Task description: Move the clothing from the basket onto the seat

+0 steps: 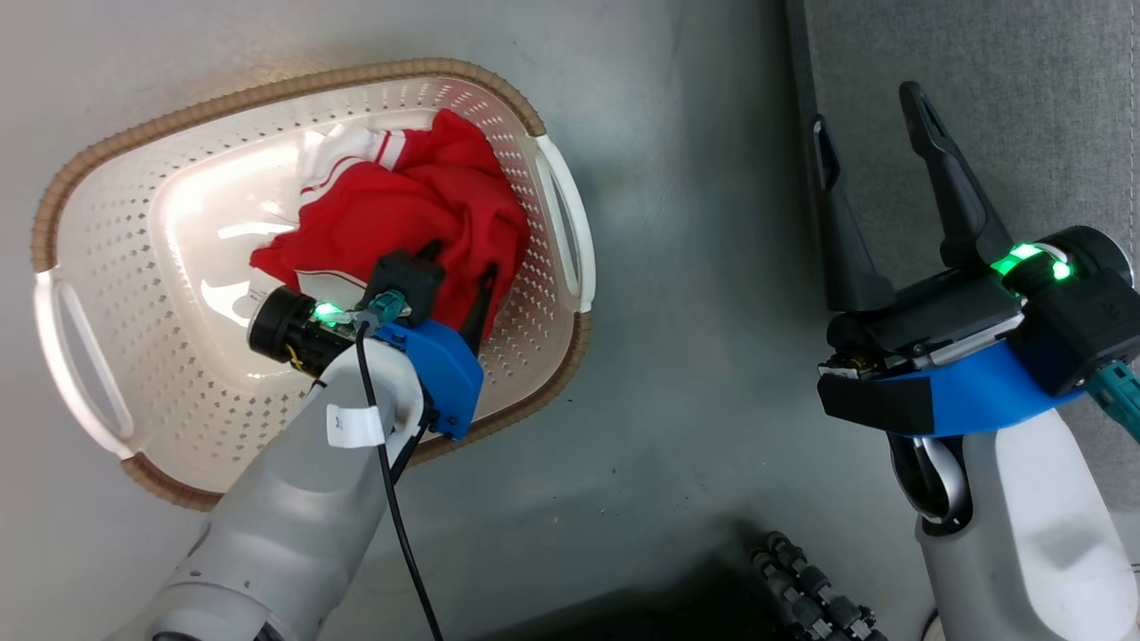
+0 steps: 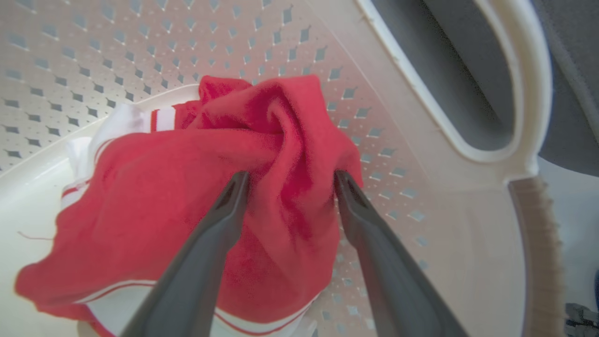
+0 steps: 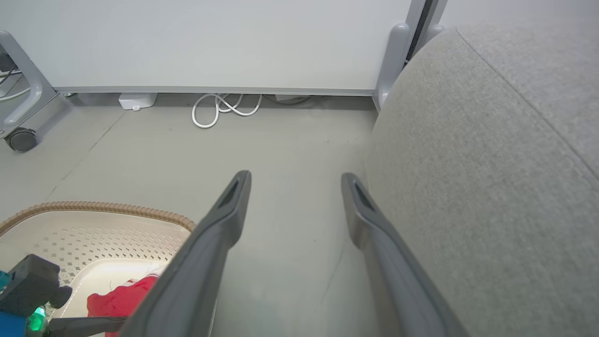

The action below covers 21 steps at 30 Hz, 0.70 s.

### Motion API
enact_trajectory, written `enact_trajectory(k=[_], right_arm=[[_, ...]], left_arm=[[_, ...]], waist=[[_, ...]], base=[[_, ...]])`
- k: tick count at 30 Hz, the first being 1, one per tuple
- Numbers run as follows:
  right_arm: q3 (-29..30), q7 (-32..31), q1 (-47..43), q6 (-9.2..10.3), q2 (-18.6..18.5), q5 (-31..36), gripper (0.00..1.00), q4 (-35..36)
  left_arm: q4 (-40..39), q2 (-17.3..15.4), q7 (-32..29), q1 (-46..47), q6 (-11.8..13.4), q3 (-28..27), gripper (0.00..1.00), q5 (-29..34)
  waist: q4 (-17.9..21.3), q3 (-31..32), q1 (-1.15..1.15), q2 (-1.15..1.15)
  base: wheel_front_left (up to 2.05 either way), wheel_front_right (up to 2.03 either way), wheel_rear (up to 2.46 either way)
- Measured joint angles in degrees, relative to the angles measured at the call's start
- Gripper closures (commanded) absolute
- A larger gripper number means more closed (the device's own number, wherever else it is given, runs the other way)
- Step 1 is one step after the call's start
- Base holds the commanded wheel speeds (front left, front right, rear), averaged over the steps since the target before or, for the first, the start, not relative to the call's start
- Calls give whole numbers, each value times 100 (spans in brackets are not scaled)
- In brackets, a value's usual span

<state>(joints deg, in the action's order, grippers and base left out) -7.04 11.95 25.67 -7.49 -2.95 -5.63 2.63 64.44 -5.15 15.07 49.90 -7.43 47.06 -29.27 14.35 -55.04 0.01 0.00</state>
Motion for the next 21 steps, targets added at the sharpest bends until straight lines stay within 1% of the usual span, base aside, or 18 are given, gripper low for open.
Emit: enact_trajectory(k=[6, 7, 8, 9, 21], right_arm=[[19, 53, -32, 0, 0, -58, 0, 23], [16, 58, -34, 0, 0, -59, 0, 23], [15, 62, -36, 0, 0, -66, 0, 22], [13, 74, -37, 0, 0, -87, 0, 19], [5, 131, -35, 0, 0, -152, 0, -67]], left_arm=[[548, 43, -94, 172, 109, -14, 0, -59], [589, 52, -116, 197, 126, -18, 5, -74], [621, 64, -129, 217, 133, -15, 83, -94], [646, 75, -142, 227, 132, -13, 100, -96], [783, 144, -133, 287, 78, 65, 100, -181]], waist=[[107, -107, 0, 0], [116, -115, 0, 0], [124, -122, 0, 0], [128, -127, 0, 0], [120, -104, 0, 0]], base=[[0, 0, 0], [0, 0, 0], [0, 0, 0], [0, 0, 0], [0, 0, 0]])
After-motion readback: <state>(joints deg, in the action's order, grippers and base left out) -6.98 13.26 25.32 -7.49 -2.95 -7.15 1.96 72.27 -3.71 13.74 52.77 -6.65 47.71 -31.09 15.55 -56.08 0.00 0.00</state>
